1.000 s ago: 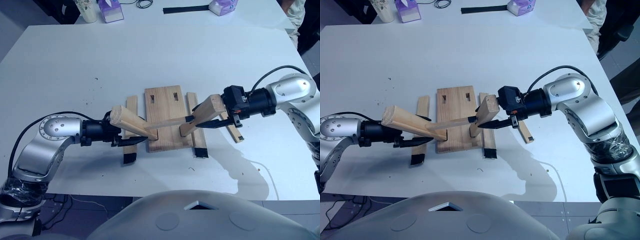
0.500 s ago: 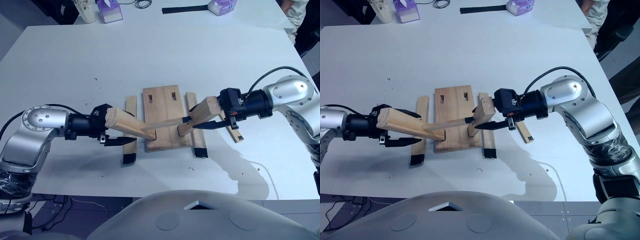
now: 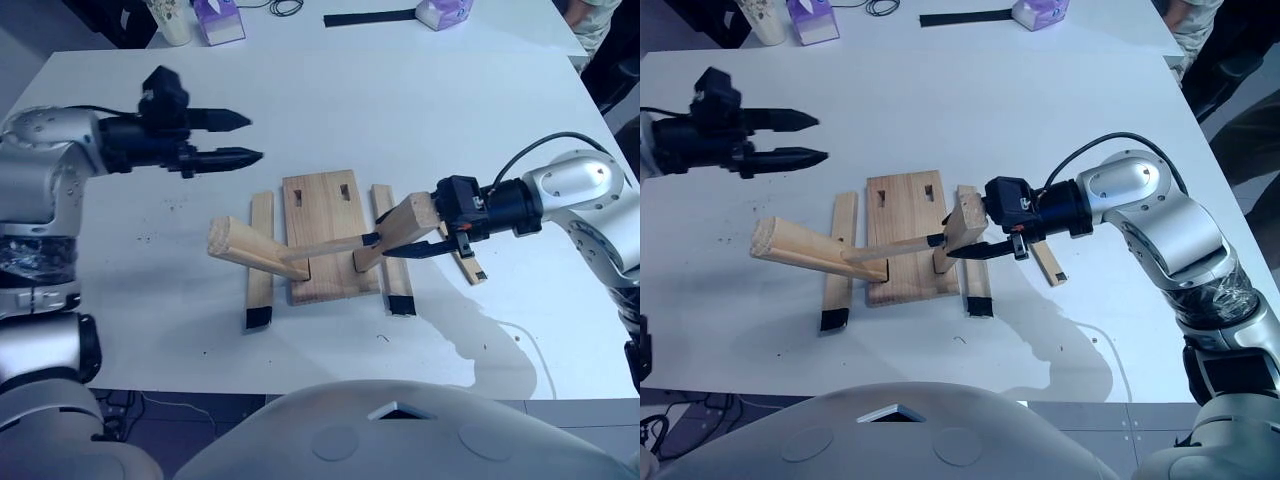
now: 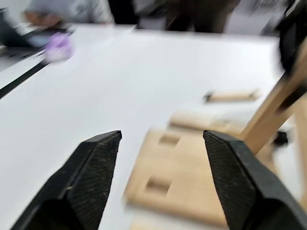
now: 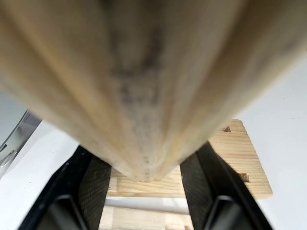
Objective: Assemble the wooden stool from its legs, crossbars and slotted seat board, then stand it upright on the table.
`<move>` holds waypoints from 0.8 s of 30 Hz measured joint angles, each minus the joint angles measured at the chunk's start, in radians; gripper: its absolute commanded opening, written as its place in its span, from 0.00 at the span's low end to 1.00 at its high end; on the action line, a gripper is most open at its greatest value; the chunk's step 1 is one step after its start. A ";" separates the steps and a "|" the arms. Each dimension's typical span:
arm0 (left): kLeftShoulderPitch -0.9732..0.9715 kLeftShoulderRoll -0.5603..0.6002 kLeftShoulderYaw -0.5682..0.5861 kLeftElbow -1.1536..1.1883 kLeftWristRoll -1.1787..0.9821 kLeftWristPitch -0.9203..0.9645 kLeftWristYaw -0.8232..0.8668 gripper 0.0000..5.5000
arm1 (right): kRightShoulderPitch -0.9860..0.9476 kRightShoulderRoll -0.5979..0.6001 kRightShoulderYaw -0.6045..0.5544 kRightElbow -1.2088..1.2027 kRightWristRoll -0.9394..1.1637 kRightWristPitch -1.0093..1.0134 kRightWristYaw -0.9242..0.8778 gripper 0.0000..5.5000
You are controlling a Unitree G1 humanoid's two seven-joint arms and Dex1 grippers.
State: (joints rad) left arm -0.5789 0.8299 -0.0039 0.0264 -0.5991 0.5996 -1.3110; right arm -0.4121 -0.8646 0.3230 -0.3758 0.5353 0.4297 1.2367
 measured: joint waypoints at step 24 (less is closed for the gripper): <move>-0.069 -0.099 -0.411 -0.232 0.048 0.013 -0.262 0.37 | -0.040 0.049 0.041 0.022 -0.027 -0.010 0.001 0.36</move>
State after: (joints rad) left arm -0.6477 0.7305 -0.4146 -0.2053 -0.5513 0.6126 -1.5732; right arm -0.4519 -0.8159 0.3643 -0.3535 0.5088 0.4196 1.2380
